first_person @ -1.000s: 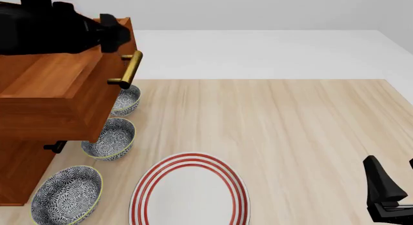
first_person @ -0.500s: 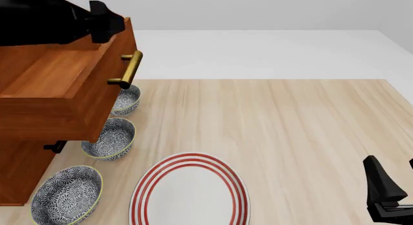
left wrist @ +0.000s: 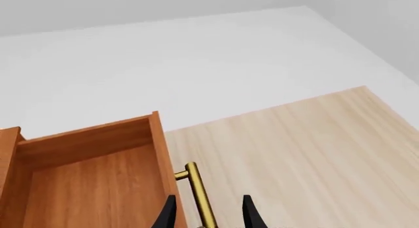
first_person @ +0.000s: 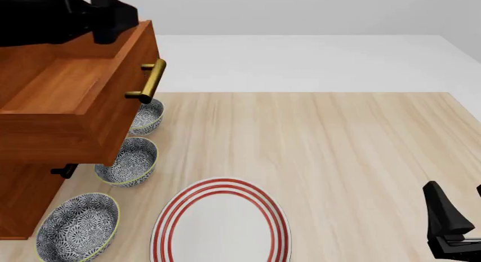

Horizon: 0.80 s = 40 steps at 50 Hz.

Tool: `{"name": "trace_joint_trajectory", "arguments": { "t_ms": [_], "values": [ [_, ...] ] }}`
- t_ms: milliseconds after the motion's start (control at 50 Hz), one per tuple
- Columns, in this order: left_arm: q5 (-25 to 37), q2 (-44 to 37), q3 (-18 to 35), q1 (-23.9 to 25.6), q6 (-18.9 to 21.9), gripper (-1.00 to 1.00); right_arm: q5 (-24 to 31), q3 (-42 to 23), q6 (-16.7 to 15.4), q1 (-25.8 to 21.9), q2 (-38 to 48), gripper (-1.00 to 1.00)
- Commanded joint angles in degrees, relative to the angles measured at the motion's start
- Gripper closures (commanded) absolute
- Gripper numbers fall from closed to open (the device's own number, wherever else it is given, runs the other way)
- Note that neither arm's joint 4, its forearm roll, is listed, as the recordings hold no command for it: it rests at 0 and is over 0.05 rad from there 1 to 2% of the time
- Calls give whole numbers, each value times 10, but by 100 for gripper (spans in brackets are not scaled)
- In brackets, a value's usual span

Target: Open the top drawer of the cabinet.

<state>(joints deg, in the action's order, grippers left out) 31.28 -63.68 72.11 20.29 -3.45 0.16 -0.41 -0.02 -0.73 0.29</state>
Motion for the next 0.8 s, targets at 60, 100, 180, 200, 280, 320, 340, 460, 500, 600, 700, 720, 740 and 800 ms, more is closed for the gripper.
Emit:
{"name": "trace_joint_trajectory", "arguments": {
  "t_ms": [60,100,180,200,280,320,340,460,500,600,700,720,740,800],
  "values": [
    [9,27,3,13,10,-100,0,0,0,0,0,-100],
    [12,32,4,15,12,-100,0,0,0,0,0,-100],
    [20,41,11,19,14,-100,0,0,0,0,0,-100],
    [23,44,12,21,14,-100,0,0,0,0,0,-100],
    [29,50,19,22,17,-100,0,0,0,0,0,-100],
    [31,53,20,23,18,-100,0,0,0,0,0,-100],
    [33,54,21,25,17,-100,0,0,0,0,0,-100],
    [34,59,21,28,16,-100,0,0,0,0,0,-100],
    [37,64,21,32,17,-100,0,0,0,0,0,-100],
    [36,76,15,39,15,-100,0,0,0,0,0,-100],
    [34,81,9,44,16,-100,0,0,0,0,0,-100],
    [34,80,10,44,16,-100,0,0,0,0,0,-100],
    [33,82,9,45,17,-100,0,0,0,0,0,-100],
    [38,87,10,49,17,-100,0,0,0,0,0,-100]
  ]
}}
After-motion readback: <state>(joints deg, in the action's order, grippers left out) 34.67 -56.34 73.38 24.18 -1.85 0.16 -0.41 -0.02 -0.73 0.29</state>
